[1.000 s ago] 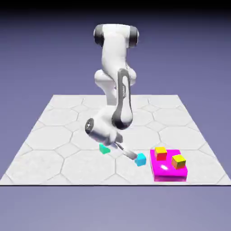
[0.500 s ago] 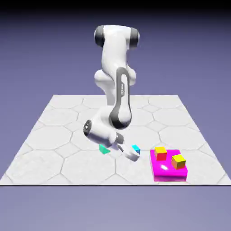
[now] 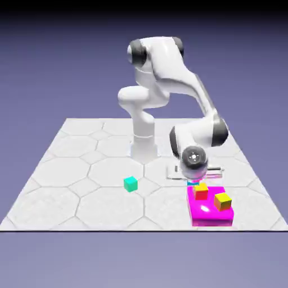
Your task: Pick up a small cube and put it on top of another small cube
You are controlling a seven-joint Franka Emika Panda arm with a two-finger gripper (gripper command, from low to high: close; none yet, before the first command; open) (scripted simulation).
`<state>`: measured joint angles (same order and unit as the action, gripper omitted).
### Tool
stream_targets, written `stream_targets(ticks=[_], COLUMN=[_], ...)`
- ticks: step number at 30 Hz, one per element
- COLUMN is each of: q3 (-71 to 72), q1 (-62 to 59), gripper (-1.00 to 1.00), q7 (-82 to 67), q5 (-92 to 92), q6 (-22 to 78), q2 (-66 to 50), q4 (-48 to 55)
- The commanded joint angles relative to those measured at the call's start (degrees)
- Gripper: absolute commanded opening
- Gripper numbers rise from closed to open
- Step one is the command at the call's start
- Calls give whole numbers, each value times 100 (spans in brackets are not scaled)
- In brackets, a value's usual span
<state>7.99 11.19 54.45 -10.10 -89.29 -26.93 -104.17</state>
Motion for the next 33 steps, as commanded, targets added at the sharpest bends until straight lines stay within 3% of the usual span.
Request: stream_targets(ticks=[1, 16, 19, 25, 26, 33], q3=[106, 2105, 2329, 2281, 2281, 2329], q1=[24, 216, 178, -193, -193, 178], gripper=[-100, -100, -100, -100, 100, 100], q7=[-65, -1548, -1769, -1586, -1586, -1769], q5=[262, 3999, 4210, 4285, 4285, 4210], q6=[123, 1990, 2107, 1219, 1218, 2107], q2=[-31, -1240, -1513, -1340, -1340, -1513], q4=[145, 1816, 1773, 649, 649, 1773])
